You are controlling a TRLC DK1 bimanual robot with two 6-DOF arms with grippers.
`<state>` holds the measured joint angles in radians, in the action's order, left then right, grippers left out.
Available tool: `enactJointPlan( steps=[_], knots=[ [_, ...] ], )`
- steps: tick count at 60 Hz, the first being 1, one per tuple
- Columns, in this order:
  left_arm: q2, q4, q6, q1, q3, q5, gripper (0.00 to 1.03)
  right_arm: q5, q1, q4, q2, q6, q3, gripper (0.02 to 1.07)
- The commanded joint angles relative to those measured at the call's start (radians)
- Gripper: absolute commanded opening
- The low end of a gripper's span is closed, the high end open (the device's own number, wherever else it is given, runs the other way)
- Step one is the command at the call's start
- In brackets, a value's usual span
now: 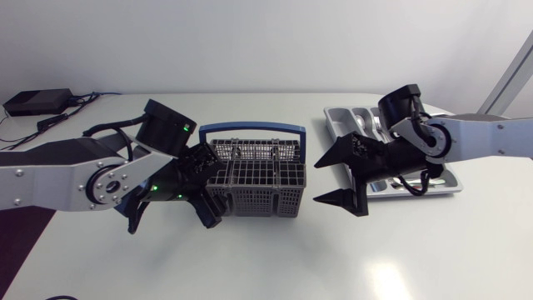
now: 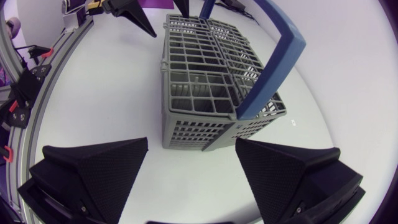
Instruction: Unload the cutlery basket into the drawer organizer.
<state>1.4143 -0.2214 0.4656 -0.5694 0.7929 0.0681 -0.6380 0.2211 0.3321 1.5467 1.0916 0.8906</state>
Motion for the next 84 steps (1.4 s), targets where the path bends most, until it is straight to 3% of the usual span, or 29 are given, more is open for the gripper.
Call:
enactJointPlan(
  steps=[1, 23, 46, 64, 84],
  knots=[
    [0.037, -0.004, 0.019, 0.014, 0.008, 0.01, 0.99, 0.012, 0.02, -0.028, 0.052, -0.07, 0.039, 1.03],
    [0.061, -0.001, 0.03, 0.011, 0.025, 0.01, 0.99, 0.064, 0.063, -0.15, 0.156, -0.177, 0.111, 1.03],
    [0.061, 0.005, 0.034, -0.001, 0.032, 0.01, 0.99, 0.081, 0.029, -0.169, 0.22, -0.164, 0.151, 1.03],
    [0.02, -0.003, 0.038, 0.005, 0.04, 0.009, 0.99, 0.09, 0.034, -0.14, 0.115, -0.15, 0.073, 1.03],
    [-0.16, -0.047, 0.021, 0.042, 0.042, 0.006, 0.99, 0.116, 0.003, -0.107, -0.092, -0.174, -0.001, 1.03]
  ],
)
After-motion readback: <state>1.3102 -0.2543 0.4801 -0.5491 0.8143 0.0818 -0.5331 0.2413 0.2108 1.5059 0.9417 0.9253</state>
